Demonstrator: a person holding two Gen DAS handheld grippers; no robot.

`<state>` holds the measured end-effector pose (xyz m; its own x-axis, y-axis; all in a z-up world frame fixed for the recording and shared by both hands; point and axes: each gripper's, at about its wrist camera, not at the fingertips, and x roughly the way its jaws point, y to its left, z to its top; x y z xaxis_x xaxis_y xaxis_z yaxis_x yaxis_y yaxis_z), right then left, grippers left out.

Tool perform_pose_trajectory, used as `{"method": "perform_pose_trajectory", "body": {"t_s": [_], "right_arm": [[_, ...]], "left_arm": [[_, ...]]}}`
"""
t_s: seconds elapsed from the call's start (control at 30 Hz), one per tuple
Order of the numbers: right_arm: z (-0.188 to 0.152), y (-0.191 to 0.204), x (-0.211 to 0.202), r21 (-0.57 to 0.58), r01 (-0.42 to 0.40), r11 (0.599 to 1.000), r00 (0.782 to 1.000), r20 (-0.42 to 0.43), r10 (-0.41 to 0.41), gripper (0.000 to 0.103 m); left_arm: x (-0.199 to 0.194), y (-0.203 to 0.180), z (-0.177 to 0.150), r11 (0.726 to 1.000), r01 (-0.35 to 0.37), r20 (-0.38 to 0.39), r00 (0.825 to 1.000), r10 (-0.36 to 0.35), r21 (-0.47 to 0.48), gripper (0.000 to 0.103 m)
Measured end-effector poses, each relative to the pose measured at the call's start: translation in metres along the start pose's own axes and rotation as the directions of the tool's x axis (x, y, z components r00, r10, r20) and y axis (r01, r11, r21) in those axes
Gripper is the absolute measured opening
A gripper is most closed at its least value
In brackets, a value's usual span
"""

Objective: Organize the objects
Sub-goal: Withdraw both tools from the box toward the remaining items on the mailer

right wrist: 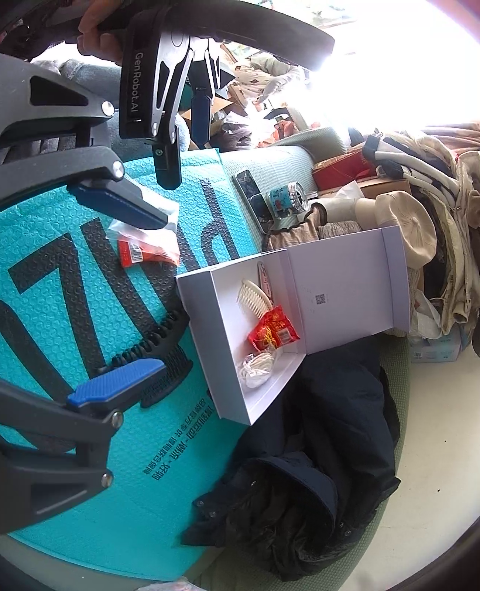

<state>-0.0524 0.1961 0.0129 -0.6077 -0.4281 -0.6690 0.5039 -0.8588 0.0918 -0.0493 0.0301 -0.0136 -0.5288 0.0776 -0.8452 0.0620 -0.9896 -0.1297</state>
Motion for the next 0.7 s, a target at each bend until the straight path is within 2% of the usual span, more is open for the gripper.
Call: {"method": "perform_pose_trajectory", "body": {"t_s": [0.13, 0.33, 0.43, 0.7], "right_arm": [[-0.012, -0.005, 0.010, 0.038, -0.023, 0.999, 0.999, -0.028, 0.024, 0.073], [-0.028, -0.016, 0.026, 0.074, -0.027, 0.997, 0.998, -0.058, 0.031, 0.073], [-0.032, -0.022, 0.034, 0.085, -0.024, 0.996, 0.997, -0.072, 0.030, 0.073], [-0.034, -0.035, 0.053, 0.084, 0.005, 0.996, 0.995, -0.098, 0.003, 0.073]], "left_arm": [[0.014, 0.000, -0.009, 1.000, 0.027, -0.022, 0.999, -0.028, -0.008, 0.078], [0.036, 0.000, -0.018, 0.992, 0.109, -0.058, 0.992, -0.112, -0.058, 0.078], [0.049, -0.001, -0.019, 0.991, 0.111, -0.082, 0.990, -0.117, -0.071, 0.078], [0.086, 0.001, -0.018, 0.994, 0.062, -0.162, 0.984, -0.077, -0.095, 0.078]]}}
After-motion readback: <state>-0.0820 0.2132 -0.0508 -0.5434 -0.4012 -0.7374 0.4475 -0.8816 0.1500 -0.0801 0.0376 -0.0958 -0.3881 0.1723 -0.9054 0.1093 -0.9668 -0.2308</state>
